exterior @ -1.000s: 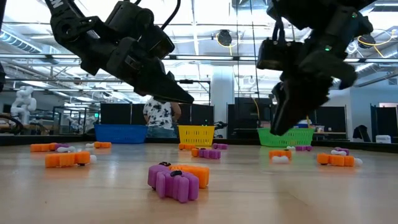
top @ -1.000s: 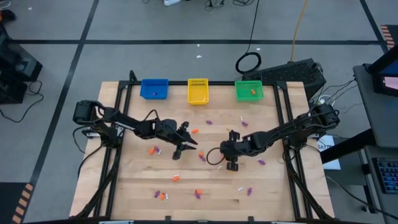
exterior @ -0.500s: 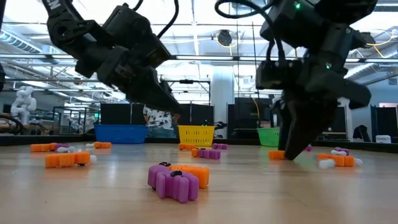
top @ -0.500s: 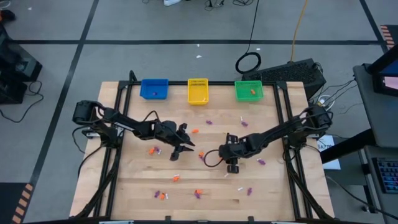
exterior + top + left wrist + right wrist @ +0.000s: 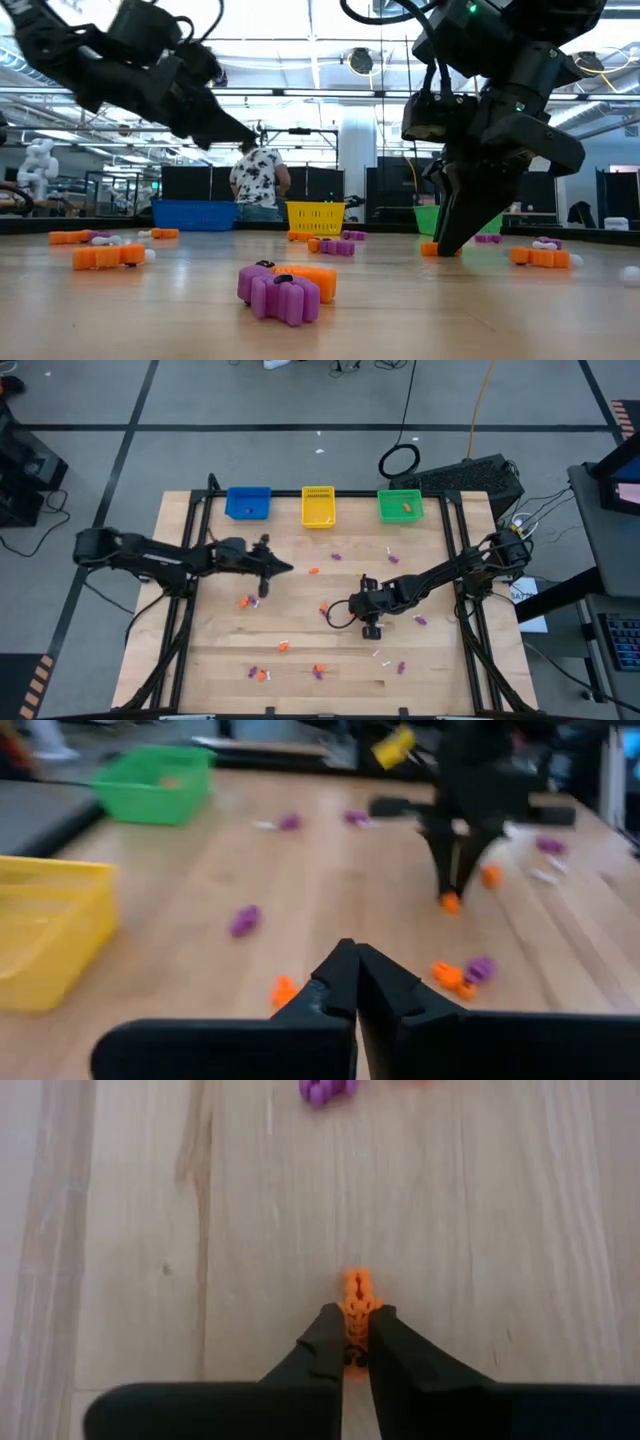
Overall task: Sort Halloween decoration
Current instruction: Put the orange skeleton toy into the green bin
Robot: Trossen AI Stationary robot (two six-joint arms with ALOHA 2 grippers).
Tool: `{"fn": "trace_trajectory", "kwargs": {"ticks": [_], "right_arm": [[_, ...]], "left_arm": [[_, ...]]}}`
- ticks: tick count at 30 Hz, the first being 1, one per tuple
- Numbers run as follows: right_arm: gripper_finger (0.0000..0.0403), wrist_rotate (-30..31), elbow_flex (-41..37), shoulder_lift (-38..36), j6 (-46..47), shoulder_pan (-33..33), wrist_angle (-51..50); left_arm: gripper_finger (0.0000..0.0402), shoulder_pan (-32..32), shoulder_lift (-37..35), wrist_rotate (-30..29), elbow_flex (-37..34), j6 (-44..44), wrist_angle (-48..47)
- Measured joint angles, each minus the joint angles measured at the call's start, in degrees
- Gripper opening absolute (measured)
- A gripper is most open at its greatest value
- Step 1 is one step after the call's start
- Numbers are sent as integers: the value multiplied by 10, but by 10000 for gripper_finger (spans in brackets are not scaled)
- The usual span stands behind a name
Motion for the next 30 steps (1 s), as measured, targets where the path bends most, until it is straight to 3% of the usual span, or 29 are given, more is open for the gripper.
{"fn": "trace_trajectory", "kwargs": {"ticks": [8, 13, 22, 30], "right_arm": [[13, 33, 30, -3, -49, -35, 110], [12, 51, 83, 23, -98, -74, 180], [11, 51, 267, 136, -153, -157, 214], [11, 50, 439, 247, -155, -224, 214]], "left_arm": [[2, 42, -139, -77, -60, -27, -17], [2, 60, -198, -159, -79, -32, -50], [2, 82, -276, -302, -81, -31, -105], [2, 105, -336, -379, -81, -31, -160]]}}
